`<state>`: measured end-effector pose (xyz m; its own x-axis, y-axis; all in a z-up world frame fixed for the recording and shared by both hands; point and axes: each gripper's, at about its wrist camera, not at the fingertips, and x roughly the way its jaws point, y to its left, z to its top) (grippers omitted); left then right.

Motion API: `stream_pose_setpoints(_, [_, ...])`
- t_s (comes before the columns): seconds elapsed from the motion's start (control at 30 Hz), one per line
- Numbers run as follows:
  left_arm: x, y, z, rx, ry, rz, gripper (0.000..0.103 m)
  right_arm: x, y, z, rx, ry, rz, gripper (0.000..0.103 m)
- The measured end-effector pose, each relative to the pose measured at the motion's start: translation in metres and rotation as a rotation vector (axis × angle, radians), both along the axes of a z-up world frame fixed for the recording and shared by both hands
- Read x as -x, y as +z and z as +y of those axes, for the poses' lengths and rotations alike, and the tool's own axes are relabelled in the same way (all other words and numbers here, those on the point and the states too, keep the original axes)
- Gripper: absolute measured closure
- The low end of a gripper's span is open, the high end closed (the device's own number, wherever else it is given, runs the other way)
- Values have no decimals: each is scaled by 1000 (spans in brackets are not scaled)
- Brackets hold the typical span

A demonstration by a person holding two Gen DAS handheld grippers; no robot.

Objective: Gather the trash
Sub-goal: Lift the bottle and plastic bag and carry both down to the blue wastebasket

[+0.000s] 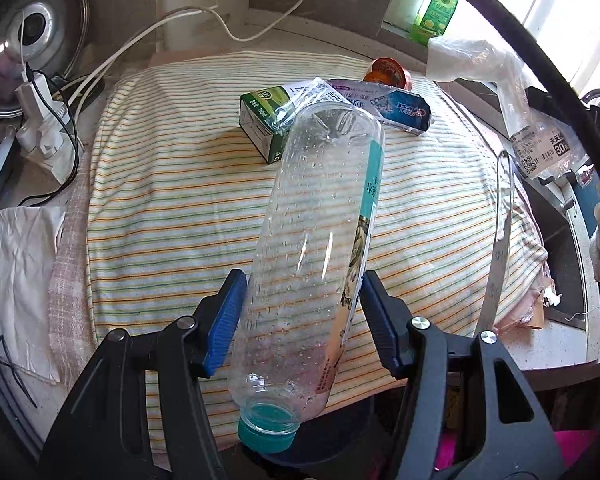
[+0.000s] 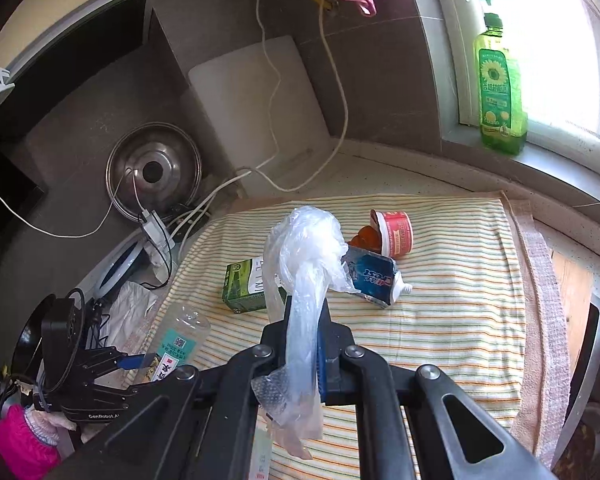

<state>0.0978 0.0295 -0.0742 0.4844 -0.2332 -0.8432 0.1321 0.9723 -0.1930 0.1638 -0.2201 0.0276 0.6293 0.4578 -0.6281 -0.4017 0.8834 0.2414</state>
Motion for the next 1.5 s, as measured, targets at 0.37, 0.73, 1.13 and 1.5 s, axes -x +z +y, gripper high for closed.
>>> stream_pose_setpoints(0.37, [13,-9,-5,2,-4,8,44,33,-16,-23,-22,-6,44,99])
stream_pose_setpoints(0.73, [51,-2,8,32,32,-12,44,87,-22,-18,-77,62,83,99])
stream_pose_setpoints(1.13, [108,-10,15,86,83,3,45,143,-48,23,-93,197,178,99])
stream_pose_setpoints(1.5, [155,-52,26,103,143,92,45,177,-92,62,-39,307,286,99])
